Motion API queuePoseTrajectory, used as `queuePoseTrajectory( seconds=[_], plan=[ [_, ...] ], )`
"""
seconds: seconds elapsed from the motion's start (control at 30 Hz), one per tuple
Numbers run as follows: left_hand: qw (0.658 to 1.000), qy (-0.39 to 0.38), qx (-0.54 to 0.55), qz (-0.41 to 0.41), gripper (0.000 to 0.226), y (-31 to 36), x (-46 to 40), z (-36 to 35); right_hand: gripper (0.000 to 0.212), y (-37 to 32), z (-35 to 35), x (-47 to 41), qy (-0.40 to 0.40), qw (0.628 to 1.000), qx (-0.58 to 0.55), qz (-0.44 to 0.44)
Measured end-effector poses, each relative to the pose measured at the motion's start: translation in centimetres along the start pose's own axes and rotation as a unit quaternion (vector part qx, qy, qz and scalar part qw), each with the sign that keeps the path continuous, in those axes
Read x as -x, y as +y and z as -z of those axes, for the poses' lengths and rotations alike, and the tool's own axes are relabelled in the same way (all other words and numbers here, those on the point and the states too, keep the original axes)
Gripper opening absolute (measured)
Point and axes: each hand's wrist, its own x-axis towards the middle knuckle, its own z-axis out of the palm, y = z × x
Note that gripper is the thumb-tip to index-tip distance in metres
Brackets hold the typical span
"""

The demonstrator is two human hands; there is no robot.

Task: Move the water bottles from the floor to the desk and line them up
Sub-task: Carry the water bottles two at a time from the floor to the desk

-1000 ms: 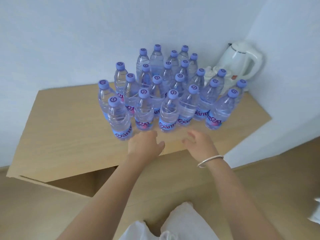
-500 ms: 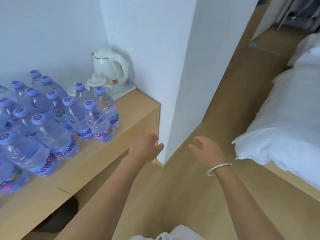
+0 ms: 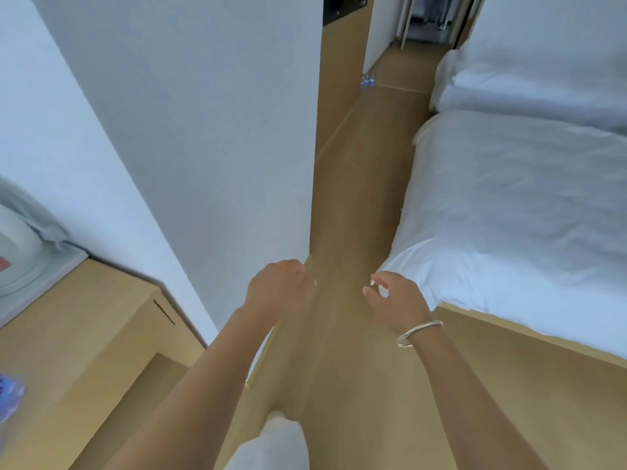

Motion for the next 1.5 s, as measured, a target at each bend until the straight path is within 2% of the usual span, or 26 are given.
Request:
queuePoseTrajectory(
  seconds=[0.3, 0.43, 0.57, 0.67, 0.87, 1.13, 1.5],
  plan=[
    [0.996, -0.021, -0.026, -0.079, 0.015, 5.3, -18.3, 2.1, 0.036, 0.1, 4.2, -14.8, 0.01, 0.999, 0.022, -0.035],
    [0.993, -0.034, -0.037, -0.106, 0.034, 8.1, -25.7, 3.3, 0.041, 0.6, 6.5, -20.9, 0.028, 0.998, 0.013, -0.059],
    [0.991, -0.053, -0.03, -0.118, 0.028, 11.4, -32.3, 3.3, 0.043, 2.0, 8.5, -26.7, 0.03, 0.997, 0.004, -0.076],
    [0.99, -0.057, -0.032, -0.125, 0.043, 14.1, -37.6, 2.6, 0.042, 3.6, 10.3, -31.8, 0.026, 0.996, 0.003, -0.083],
    [0.987, -0.057, -0.028, -0.144, 0.047, 20.9, -49.0, 0.7, 0.043, 7.7, 15.8, -43.6, 0.031, 0.997, 0.028, -0.07],
    [0.992, -0.027, -0.012, -0.121, 0.045, 31.2, -62.5, 0.2, 0.047, 12.8, 24.9, -57.9, 0.008, 0.995, 0.087, -0.043],
    [0.996, -0.029, -0.002, -0.079, 0.043, 36.8, -78.9, -0.9, 0.047, 15.9, 30.2, -74.8, -0.01, 0.993, 0.107, -0.048]
  ],
)
